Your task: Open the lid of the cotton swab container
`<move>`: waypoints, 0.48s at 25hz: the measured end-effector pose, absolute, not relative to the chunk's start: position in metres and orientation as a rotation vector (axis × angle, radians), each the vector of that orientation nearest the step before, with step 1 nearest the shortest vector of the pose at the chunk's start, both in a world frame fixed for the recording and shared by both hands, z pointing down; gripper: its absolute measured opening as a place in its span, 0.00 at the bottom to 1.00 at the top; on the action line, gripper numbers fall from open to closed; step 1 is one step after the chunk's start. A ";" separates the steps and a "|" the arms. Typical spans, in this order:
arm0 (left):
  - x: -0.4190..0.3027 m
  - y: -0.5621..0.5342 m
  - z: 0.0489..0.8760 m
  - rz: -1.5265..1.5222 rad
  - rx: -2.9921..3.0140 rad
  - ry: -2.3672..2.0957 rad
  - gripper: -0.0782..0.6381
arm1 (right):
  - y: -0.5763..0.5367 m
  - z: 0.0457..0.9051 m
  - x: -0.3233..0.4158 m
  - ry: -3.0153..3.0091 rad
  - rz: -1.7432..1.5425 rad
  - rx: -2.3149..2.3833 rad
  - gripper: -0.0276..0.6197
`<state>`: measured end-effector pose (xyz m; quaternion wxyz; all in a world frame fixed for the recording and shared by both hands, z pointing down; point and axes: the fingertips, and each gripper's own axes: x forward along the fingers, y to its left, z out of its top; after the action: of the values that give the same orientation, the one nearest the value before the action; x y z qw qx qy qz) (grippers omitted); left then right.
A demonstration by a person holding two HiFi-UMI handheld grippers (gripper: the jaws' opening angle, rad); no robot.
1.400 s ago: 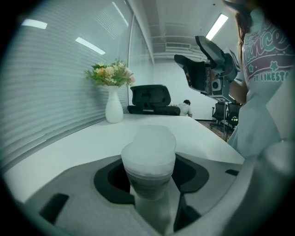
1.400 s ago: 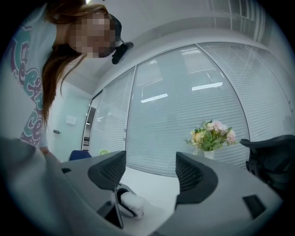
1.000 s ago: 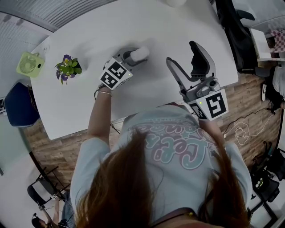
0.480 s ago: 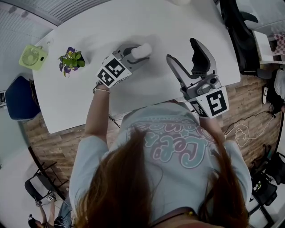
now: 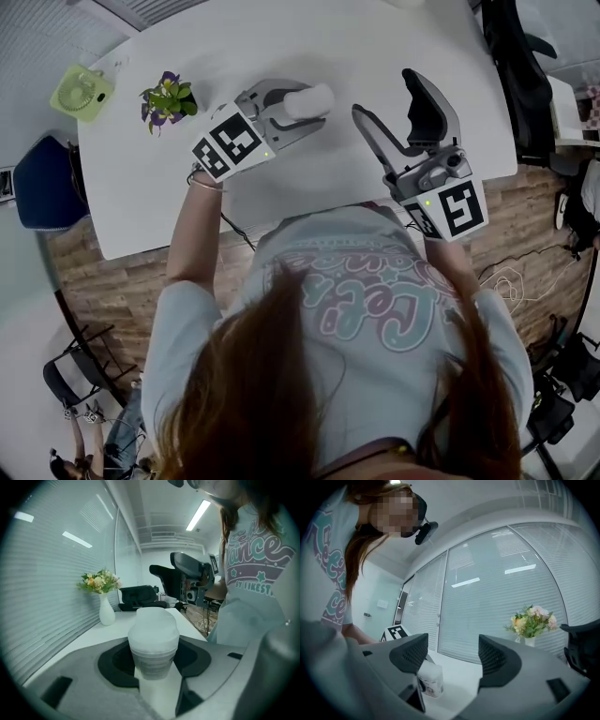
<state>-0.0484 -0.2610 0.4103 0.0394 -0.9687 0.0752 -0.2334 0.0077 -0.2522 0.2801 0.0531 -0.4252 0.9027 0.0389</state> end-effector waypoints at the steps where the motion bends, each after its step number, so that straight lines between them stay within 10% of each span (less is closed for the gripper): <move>1: -0.051 -0.256 0.406 -0.708 -2.969 0.222 0.39 | -0.250 0.281 0.003 2.752 0.122 -1.279 0.55; 12: -0.071 -0.224 0.382 -0.727 -2.944 0.118 0.39 | -0.237 0.278 -0.037 2.782 0.146 -1.173 0.55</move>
<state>-0.0710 -0.2242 0.3816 0.0535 -0.9687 0.0388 -0.2391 -0.0366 -0.2367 0.2779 0.0595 -0.3875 0.9187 0.0483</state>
